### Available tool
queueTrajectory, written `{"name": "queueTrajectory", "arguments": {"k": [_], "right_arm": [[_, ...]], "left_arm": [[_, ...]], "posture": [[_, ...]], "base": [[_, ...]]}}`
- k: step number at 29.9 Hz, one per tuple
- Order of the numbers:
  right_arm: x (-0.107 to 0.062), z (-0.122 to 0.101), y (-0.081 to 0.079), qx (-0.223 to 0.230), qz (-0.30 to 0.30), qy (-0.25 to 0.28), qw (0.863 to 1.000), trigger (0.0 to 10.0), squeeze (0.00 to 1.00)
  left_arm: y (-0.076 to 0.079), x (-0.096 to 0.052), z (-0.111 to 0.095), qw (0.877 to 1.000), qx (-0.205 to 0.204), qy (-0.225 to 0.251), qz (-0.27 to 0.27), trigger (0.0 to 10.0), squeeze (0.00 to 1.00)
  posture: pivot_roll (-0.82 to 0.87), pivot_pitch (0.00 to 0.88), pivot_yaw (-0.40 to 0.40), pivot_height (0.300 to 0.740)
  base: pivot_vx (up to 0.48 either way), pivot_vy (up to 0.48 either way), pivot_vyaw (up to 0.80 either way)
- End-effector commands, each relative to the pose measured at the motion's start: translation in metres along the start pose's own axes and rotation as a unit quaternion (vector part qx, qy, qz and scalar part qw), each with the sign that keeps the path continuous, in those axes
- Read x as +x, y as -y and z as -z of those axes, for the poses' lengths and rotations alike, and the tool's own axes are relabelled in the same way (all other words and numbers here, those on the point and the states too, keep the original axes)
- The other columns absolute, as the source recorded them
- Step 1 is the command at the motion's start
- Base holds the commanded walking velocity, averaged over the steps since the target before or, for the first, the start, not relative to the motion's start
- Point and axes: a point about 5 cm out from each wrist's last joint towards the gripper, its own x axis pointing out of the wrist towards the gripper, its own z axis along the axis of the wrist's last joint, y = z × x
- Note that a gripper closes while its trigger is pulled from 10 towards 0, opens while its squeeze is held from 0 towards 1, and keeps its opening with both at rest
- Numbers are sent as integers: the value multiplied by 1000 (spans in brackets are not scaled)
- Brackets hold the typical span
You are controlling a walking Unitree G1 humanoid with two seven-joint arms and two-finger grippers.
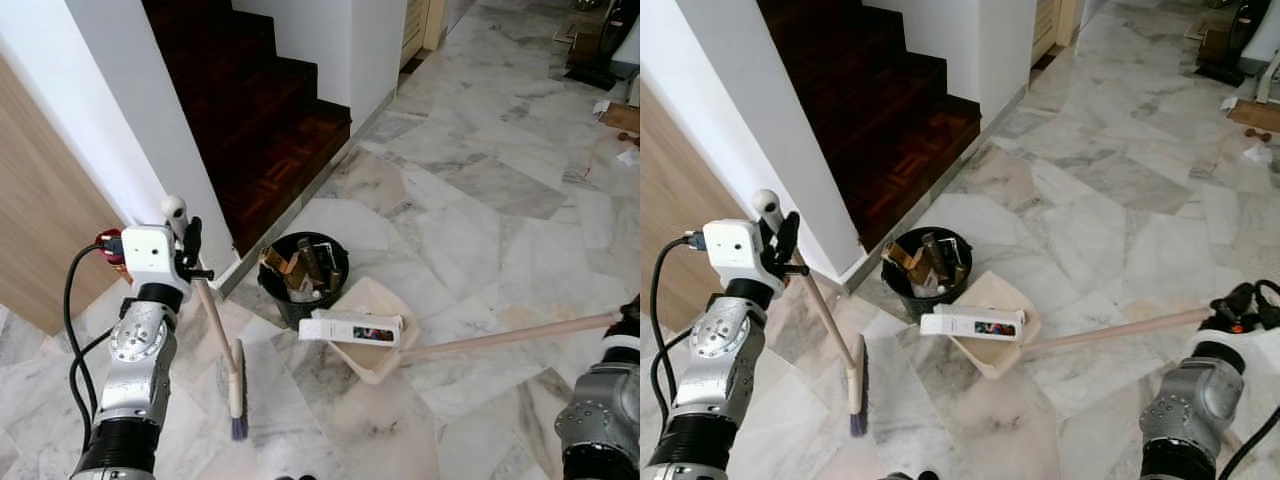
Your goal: Sweep floor
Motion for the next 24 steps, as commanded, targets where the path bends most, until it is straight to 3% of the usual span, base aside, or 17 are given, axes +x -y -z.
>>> {"name": "queueTrajectory", "arguments": {"k": [1,11,15,24], "right_arm": [[3,-8,-12,12,-25,19,999,10000,0],[4,-6,-37,-17,-81,15,996,10000,0],[4,-5,-43,-26,-92,13,995,10000,0],[1,2,-51,-16,-101,2,995,10000,0]], "left_arm": [[-2,3,-10,1000,9,27,0,10000,0],[-2,1,-9,1000,11,28,-3,10000,0],[-2,1,-9,1000,12,28,-3,10000,0],[-2,1,-8,999,16,30,1,10000,0]], "posture": [[43,78,85,740],[43,83,72,740],[43,74,69,740],[47,49,68,740]], "base": [[0,0,0],[0,0,80],[0,0,764],[0,0,0]]}}
